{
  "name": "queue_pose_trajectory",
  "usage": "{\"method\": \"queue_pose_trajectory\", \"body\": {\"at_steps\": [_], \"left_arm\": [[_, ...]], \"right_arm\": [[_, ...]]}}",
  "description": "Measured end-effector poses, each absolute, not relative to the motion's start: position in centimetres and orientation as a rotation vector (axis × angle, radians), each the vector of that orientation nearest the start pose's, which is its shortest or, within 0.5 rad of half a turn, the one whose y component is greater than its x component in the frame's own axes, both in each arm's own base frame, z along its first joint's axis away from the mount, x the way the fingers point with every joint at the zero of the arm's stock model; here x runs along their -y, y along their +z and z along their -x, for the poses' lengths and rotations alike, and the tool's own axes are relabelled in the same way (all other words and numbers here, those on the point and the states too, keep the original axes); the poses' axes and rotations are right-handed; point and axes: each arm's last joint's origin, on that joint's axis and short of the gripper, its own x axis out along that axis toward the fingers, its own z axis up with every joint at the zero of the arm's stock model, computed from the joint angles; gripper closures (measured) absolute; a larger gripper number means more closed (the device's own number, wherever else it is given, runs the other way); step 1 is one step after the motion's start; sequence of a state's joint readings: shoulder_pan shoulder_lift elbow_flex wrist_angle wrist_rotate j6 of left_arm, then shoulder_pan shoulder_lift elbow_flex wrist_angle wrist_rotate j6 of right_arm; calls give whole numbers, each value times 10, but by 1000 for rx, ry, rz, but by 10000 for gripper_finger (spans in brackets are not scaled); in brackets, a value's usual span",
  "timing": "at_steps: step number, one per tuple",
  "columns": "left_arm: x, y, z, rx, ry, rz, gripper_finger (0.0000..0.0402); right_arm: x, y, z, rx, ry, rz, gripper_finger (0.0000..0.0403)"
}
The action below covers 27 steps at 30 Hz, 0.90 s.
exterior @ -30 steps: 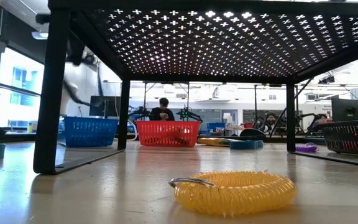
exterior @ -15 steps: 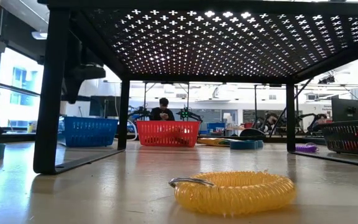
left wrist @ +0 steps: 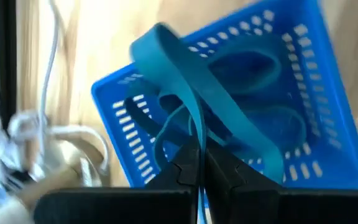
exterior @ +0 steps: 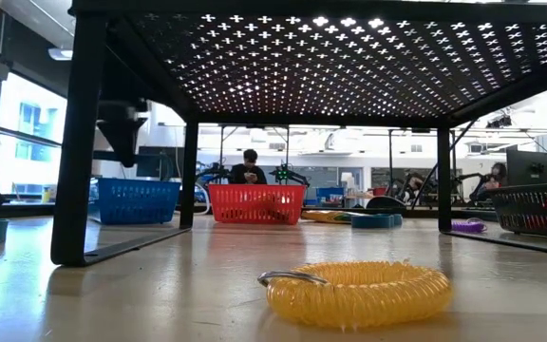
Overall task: Pick & Place Office Desk Supplies
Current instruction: Put the blue rubber band into the blue bin
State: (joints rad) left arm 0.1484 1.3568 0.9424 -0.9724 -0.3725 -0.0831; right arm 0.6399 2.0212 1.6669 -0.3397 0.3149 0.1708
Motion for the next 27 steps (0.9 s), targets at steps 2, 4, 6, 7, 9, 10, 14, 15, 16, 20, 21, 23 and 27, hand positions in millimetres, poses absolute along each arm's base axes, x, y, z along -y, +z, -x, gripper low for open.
{"method": "queue_pose_trajectory", "body": {"at_steps": [2,4,6,7,9,10,14,15,16,20,21,23,27], "left_arm": [[-44,225,-226,-1391,421,-171,401],[-44,225,-226,-1412,361,-242,401],[-43,223,-225,-1431,319,-298,401],[-43,221,-224,-1444,299,-320,401],[-43,215,-221,-1469,267,-367,401],[-43,211,-220,-1474,256,-386,401],[-44,192,-216,-1473,201,-473,401],[-45,189,-216,-1471,201,-506,401],[-45,187,-216,-1468,213,-532,401],[-45,184,-216,-1451,251,-538,401],[-45,184,-216,-1450,263,-527,401],[-46,184,-216,-1441,295,-492,401],[-49,184,-216,-1426,360,-422,395]], "right_arm": [[-267,252,-373,-641,257,156,119],[-267,251,-373,-641,257,156,119],[-266,251,-374,-642,256,156,119],[-265,251,-374,-642,254,155,119],[-264,251,-375,-643,251,155,119],[-264,251,-375,-643,249,154,119],[-261,251,-377,-643,243,152,119],[-261,251,-377,-644,243,153,119],[-261,251,-377,-644,243,153,119],[-259,251,-379,-643,240,157,119],[-259,251,-379,-644,239,157,119],[-257,251,-380,-644,236,159,119],[-254,251,-382,-644,227,156,119]]}}
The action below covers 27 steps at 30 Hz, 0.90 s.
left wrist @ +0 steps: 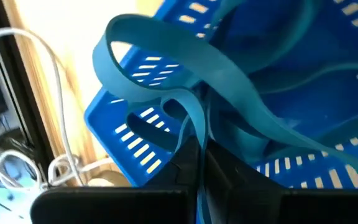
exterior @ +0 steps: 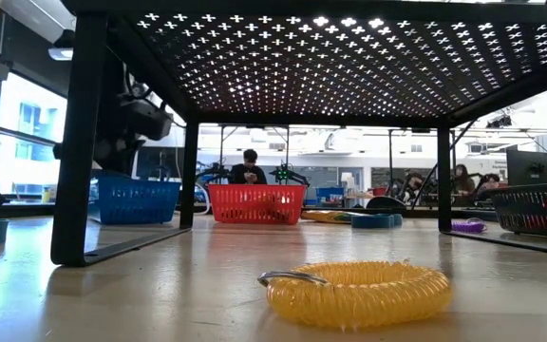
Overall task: Pick & Place Office Desk Supplies
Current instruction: Put the blue rubber band into the blue bin
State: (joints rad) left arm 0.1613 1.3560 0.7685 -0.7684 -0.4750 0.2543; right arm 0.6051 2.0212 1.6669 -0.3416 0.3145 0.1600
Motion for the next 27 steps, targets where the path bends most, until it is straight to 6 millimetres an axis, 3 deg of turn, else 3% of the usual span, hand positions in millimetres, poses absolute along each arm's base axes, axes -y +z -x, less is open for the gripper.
{"method": "queue_pose_trajectory", "body": {"at_steps": [8,13,27], "left_arm": [[-53,186,-216,-1377,559,-395,317],[-56,186,-216,-1311,682,-199,277],[-39,183,-220,-1212,705,204,269]], "right_arm": [[-252,251,-383,-647,226,155,119],[-252,251,-383,-651,226,157,119],[-252,251,-383,-655,221,148,119]]}}
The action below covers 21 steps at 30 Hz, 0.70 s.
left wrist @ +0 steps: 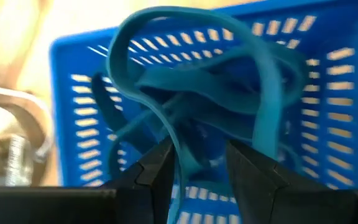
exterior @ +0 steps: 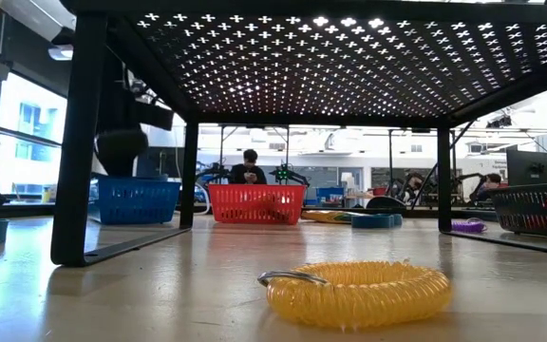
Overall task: Pick & Place Office Desk Supplies
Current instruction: Put the blue rubber band into the blue bin
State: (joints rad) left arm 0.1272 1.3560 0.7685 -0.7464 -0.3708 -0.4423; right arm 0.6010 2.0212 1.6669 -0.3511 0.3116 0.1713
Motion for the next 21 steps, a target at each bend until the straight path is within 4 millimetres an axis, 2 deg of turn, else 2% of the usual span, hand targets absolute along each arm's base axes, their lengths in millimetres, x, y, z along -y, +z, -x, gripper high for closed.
{"method": "queue_pose_trajectory", "body": {"at_steps": [10,17,21], "left_arm": [[-36,184,-221,-1190,727,240,270],[-35,184,-221,-1270,574,-3,271],[-33,184,-221,-1289,517,-70,271]], "right_arm": [[-252,251,-383,-656,215,129,119],[-252,251,-383,-656,215,129,119],[-252,251,-383,-655,216,130,119]]}}
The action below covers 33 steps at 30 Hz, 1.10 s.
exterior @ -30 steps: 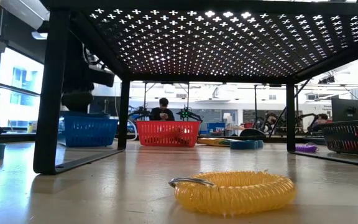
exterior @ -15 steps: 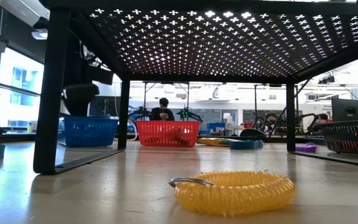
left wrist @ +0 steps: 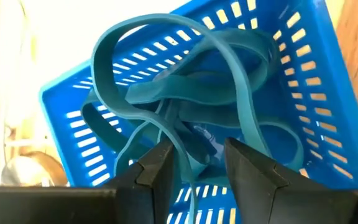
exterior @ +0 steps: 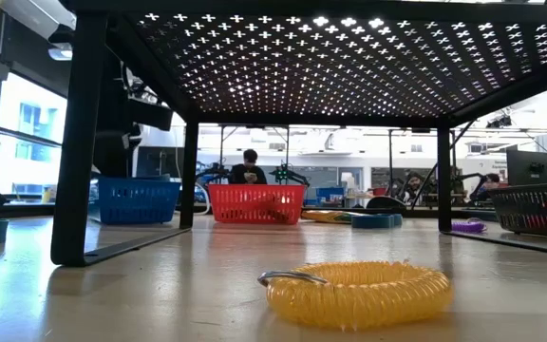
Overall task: Pick & Place Office Desk Supplies
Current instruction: Put the blue rubber band into the blue bin
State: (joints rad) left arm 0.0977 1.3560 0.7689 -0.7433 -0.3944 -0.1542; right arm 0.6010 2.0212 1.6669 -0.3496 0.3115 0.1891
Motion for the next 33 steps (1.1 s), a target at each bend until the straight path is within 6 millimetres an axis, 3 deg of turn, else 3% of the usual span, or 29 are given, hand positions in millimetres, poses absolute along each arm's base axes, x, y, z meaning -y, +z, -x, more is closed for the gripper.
{"method": "queue_pose_trajectory", "body": {"at_steps": [6,18,33], "left_arm": [[-33,181,-223,-1310,498,-97,271],[-31,151,-234,-1447,425,-168,271],[-16,164,-232,-1370,441,-227,270]], "right_arm": [[-252,251,-383,-655,216,131,119],[-252,251,-383,-656,212,115,119],[-251,251,-383,-655,213,124,119]]}}
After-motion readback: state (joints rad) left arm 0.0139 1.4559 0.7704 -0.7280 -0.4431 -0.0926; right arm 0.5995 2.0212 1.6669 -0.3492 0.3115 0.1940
